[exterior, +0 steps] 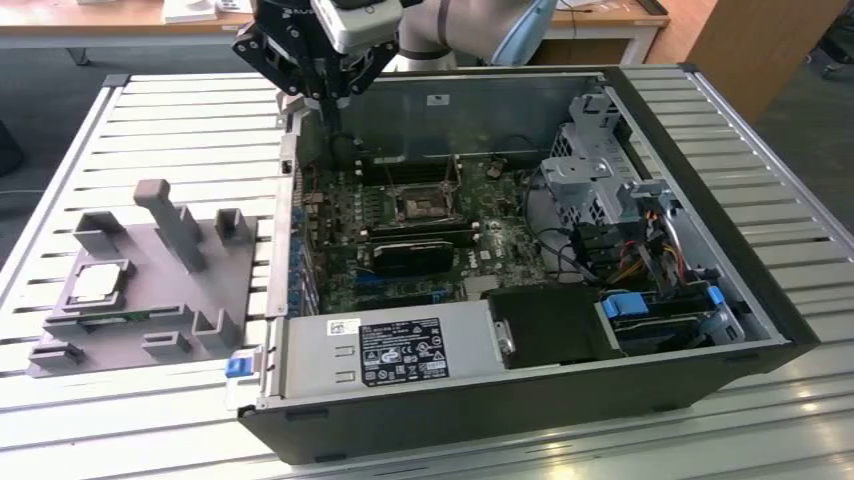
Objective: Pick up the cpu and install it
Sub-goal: 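Reach for the cpu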
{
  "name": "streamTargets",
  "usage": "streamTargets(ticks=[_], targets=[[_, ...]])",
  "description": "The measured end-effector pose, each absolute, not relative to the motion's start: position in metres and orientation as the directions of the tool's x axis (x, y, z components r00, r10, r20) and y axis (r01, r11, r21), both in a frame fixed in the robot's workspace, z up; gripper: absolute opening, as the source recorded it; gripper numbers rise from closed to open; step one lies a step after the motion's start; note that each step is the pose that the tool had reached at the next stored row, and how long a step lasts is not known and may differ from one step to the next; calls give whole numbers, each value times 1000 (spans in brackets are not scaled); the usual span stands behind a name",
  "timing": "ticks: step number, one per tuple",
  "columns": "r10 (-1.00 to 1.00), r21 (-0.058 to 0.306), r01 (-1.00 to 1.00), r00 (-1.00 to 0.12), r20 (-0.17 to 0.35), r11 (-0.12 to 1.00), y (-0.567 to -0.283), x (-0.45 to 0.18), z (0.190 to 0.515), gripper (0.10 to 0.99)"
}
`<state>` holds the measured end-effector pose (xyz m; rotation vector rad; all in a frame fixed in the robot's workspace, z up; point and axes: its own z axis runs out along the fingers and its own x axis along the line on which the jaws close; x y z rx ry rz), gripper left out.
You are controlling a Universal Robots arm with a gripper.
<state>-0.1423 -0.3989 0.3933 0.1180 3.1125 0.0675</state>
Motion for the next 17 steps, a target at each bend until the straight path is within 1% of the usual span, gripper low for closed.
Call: streamTargets(ticks=[17], targets=[[76,44,75,-997,-24,996,-399,-147,393,106]])
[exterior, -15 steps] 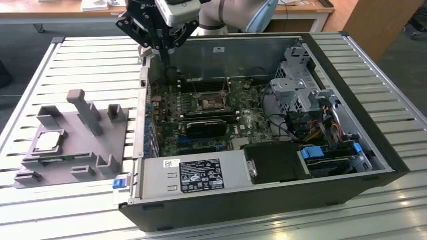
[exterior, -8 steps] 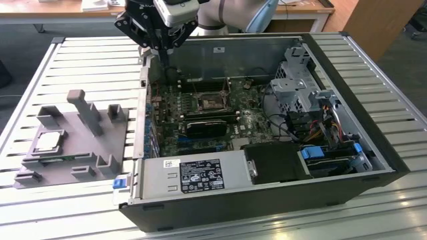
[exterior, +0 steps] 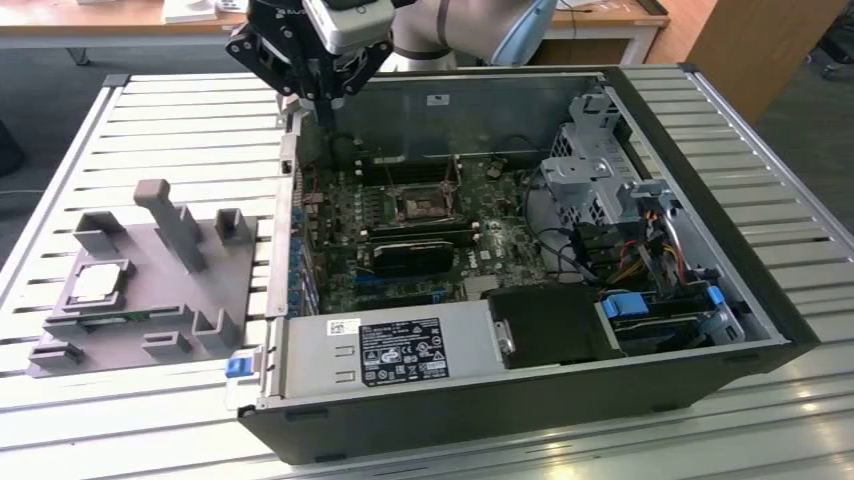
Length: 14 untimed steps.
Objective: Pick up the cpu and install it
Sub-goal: 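Reach for the cpu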
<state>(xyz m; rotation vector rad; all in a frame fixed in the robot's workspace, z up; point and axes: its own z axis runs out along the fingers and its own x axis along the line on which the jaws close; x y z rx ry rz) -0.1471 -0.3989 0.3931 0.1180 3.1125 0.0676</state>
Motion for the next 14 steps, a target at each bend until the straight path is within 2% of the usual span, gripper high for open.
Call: streamTargets(ticks=[14], targets=[[76,44,75,-997,-24,996,-399,-151,393,106]])
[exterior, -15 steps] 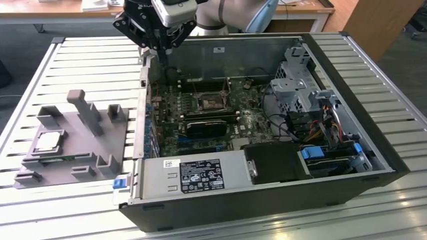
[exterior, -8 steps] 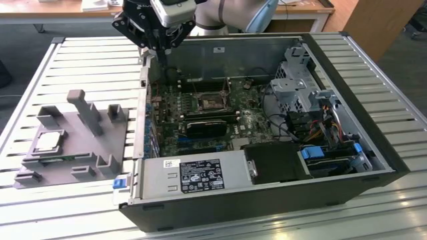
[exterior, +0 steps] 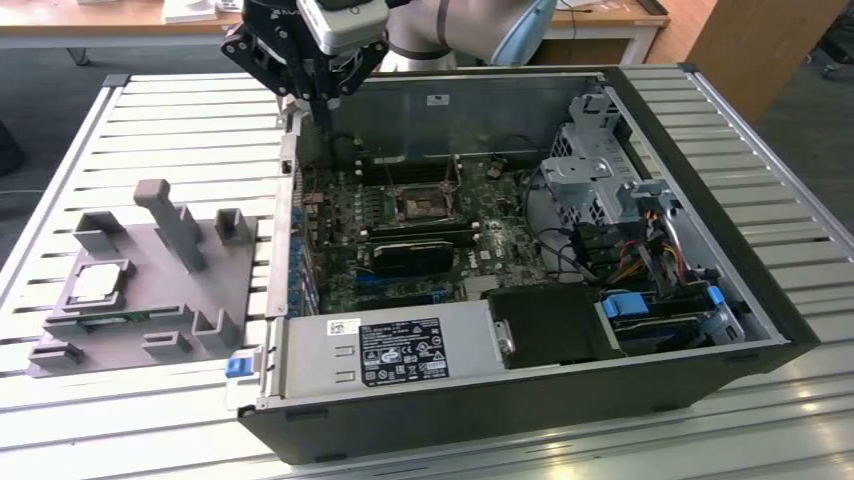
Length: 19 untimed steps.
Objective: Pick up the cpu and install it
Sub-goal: 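Reach for the cpu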
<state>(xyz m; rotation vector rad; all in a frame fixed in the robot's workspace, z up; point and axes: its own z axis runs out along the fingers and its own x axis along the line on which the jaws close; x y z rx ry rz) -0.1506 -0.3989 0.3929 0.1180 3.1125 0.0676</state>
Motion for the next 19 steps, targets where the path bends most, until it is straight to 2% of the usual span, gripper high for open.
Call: streamTargets(ticks=[19], targets=[[76,44,75,-997,-24,996,-399,-156,393,106]])
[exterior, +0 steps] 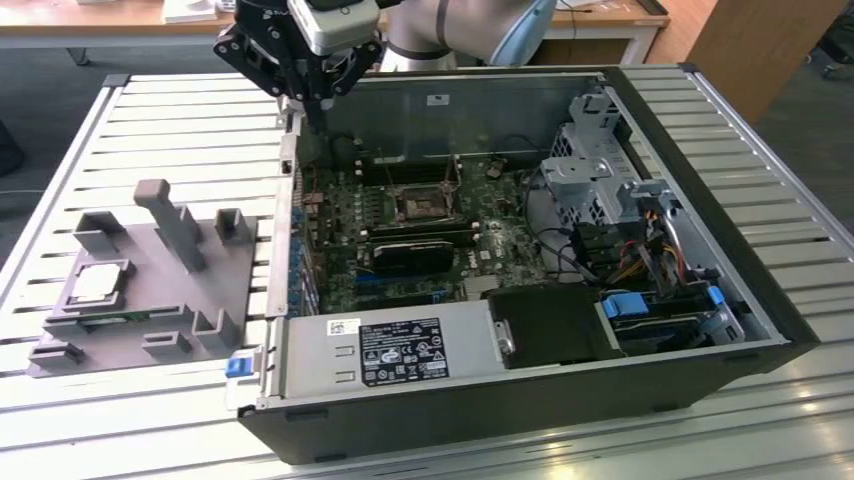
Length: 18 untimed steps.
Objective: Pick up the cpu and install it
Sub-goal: 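Reach for the cpu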
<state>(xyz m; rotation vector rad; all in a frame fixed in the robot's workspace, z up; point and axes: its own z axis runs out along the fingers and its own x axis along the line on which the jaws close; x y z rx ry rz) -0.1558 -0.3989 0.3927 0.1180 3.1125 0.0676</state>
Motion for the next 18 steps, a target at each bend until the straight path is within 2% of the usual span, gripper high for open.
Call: streamTargets(ticks=[18], targets=[[76,44,75,-997,-24,996,-399,-161,393,106]])
